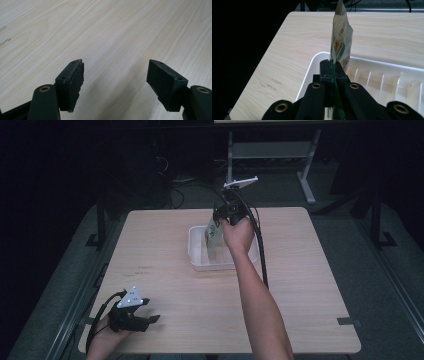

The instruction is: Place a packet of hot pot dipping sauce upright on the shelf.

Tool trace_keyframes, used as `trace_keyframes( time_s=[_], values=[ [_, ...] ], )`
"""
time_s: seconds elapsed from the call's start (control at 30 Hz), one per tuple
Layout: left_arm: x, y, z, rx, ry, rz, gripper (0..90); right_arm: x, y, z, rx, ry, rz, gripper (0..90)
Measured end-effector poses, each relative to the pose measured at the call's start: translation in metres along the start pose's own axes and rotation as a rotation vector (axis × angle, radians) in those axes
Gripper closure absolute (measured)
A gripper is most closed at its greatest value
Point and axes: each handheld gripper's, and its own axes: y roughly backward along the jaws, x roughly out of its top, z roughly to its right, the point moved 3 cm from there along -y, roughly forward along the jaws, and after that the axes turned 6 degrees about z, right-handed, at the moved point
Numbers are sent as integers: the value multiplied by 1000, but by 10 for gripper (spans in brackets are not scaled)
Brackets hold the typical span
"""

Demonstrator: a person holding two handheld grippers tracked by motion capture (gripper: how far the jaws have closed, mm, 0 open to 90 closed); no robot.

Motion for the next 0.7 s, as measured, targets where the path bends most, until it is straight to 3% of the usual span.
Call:
trace_keyframes(
  time_s=[0.7],
  values=[
    [0, 0, 0, 0, -1, 0, 292, -7, -16, -10, 7, 45, -48, 893]
  ],
)
